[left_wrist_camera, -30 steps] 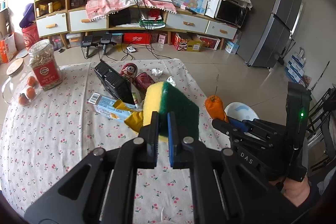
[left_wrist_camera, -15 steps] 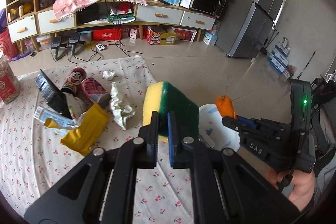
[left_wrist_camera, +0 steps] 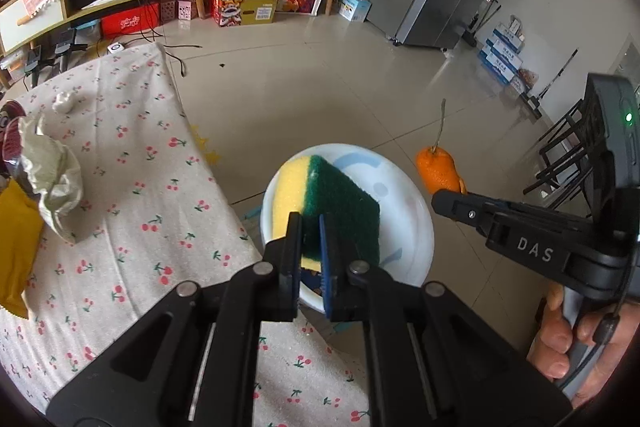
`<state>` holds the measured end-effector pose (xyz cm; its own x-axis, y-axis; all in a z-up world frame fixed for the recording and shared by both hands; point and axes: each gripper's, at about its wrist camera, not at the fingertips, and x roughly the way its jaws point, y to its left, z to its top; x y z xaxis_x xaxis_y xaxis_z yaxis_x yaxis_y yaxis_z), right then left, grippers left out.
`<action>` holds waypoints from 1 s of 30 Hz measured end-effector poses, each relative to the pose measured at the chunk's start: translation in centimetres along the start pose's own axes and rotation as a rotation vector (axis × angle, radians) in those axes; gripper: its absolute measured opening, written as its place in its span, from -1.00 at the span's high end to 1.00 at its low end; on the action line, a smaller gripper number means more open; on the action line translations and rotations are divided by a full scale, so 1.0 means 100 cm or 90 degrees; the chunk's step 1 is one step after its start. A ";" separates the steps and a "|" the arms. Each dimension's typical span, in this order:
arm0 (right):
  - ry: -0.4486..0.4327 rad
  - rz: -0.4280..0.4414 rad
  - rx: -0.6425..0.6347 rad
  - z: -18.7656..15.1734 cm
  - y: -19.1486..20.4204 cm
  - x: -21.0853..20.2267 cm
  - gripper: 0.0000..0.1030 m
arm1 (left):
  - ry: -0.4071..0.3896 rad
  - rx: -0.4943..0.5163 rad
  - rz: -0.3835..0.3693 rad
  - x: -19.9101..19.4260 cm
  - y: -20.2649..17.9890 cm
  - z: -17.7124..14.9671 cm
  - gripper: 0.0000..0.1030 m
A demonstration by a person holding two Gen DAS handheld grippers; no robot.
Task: Collect trash
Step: 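Open the left tool over the basin to drop the sponge while the right tool drops the peel, then grasp the yellow snack wrapper with the left tool while the right tool grasps crumpled white paper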
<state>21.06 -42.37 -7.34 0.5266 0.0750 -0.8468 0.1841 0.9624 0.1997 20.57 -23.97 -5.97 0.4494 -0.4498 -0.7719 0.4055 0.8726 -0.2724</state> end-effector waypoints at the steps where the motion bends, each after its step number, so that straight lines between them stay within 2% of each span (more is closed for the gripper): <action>1: 0.006 -0.001 0.002 0.000 -0.001 0.003 0.71 | 0.011 0.002 -0.002 0.007 -0.003 -0.001 0.81; 3: 0.009 -0.007 0.011 0.004 -0.003 0.006 0.71 | 0.027 0.008 -0.013 0.020 -0.008 -0.003 0.78; 6: 0.004 -0.003 0.022 0.006 -0.007 0.007 0.71 | 0.039 0.018 0.000 0.027 -0.011 -0.006 0.76; 8: 0.013 -0.004 0.019 0.006 -0.008 0.011 0.71 | 0.047 0.019 -0.001 0.027 -0.011 -0.009 0.63; 11: 0.027 -0.007 0.009 0.007 -0.005 0.019 0.71 | 0.047 0.014 0.007 0.020 -0.006 -0.011 0.45; 17: 0.057 -0.021 -0.018 0.006 0.005 0.027 0.62 | 0.025 -0.013 0.034 -0.008 0.022 -0.013 0.42; 18: 0.057 -0.019 -0.021 0.006 0.007 0.027 0.57 | 0.021 -0.019 0.037 -0.016 0.026 -0.014 0.42; 20: 0.052 -0.022 -0.020 0.007 0.008 0.026 0.33 | 0.011 -0.027 0.045 -0.024 0.035 -0.014 0.41; 21: 0.047 -0.023 -0.017 0.007 0.008 0.025 0.11 | 0.006 -0.028 0.052 -0.029 0.037 -0.015 0.40; 22: 0.039 -0.024 -0.014 0.008 0.008 0.023 0.04 | 0.001 -0.031 0.058 -0.036 0.041 -0.016 0.38; 26: 0.029 -0.028 -0.005 0.011 0.009 0.022 0.04 | -0.016 -0.042 0.082 -0.054 0.056 -0.020 0.23; 30: 0.018 -0.024 -0.014 0.014 0.019 0.021 0.04 | -0.024 -0.050 0.121 -0.072 0.075 -0.026 0.18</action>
<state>23.65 -40.73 -8.07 0.4956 0.0449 -0.8674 0.1847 0.9704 0.1558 18.29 -13.69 -3.98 0.5413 -0.2815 -0.7923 0.2478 0.9539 -0.1696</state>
